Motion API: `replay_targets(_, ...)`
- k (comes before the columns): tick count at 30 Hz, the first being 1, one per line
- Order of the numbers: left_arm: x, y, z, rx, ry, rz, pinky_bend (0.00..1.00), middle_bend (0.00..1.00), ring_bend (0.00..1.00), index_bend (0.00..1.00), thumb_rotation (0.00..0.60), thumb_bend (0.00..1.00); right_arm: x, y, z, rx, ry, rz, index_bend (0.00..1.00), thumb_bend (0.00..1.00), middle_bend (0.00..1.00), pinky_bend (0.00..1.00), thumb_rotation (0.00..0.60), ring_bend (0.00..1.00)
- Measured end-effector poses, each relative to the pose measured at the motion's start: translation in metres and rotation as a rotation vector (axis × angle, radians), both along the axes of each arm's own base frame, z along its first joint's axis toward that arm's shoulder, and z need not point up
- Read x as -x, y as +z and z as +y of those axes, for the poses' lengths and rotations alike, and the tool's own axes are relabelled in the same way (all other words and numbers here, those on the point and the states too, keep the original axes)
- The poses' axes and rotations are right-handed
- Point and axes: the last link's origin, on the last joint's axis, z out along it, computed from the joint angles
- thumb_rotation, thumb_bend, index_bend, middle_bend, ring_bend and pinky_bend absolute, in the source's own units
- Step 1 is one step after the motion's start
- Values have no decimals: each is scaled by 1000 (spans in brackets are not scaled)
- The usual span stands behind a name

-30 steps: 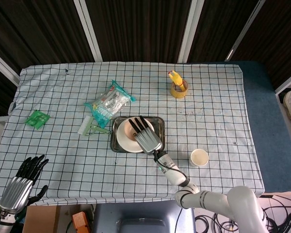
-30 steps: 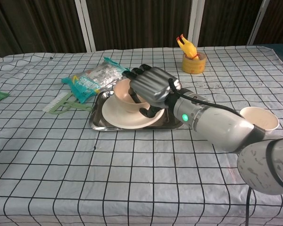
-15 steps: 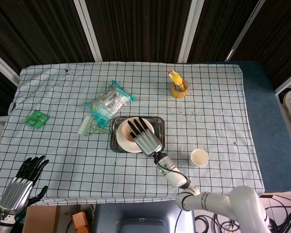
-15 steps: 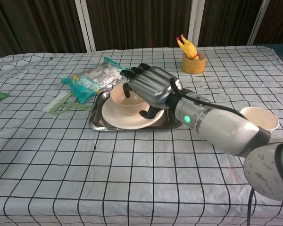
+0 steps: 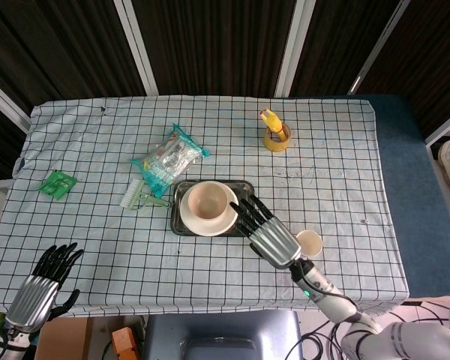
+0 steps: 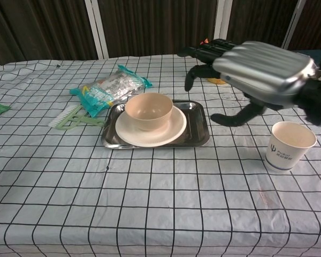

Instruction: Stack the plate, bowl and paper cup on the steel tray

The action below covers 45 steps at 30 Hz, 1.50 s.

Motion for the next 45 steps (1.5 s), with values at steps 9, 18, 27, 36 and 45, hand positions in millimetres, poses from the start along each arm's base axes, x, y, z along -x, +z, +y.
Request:
replay_targets(9, 0, -1, 1, 8, 3, -2, 14, 2, 0, 0, 600, 382, 58, 57, 53, 63, -34, 90, 363, 243, 0, 0, 600, 0)
replay_targets(18, 0, -1, 2, 8, 6, -1, 14, 2, 0, 0, 600, 382, 103, 56, 37, 126, -127, 223, 392, 244, 0, 0, 600, 0)
replay_targets(27, 1, 1, 2, 1, 8, -3, 14, 2, 0, 0, 600, 382, 123, 45, 36, 106, -165, 256, 399, 243, 0, 0, 600, 0)
replay_targets(36, 0, 0, 2, 3, 5, 0, 14, 2, 0, 0, 600, 382, 137, 43, 41, 82, -187, 271, 407, 243, 0, 0, 600, 0)
replay_targets(45, 1, 1, 2, -1, 8, -1, 14, 2, 0, 0, 600, 381, 140, 26, 35, 56, -191, 274, 474, 244, 0, 0, 600, 0)
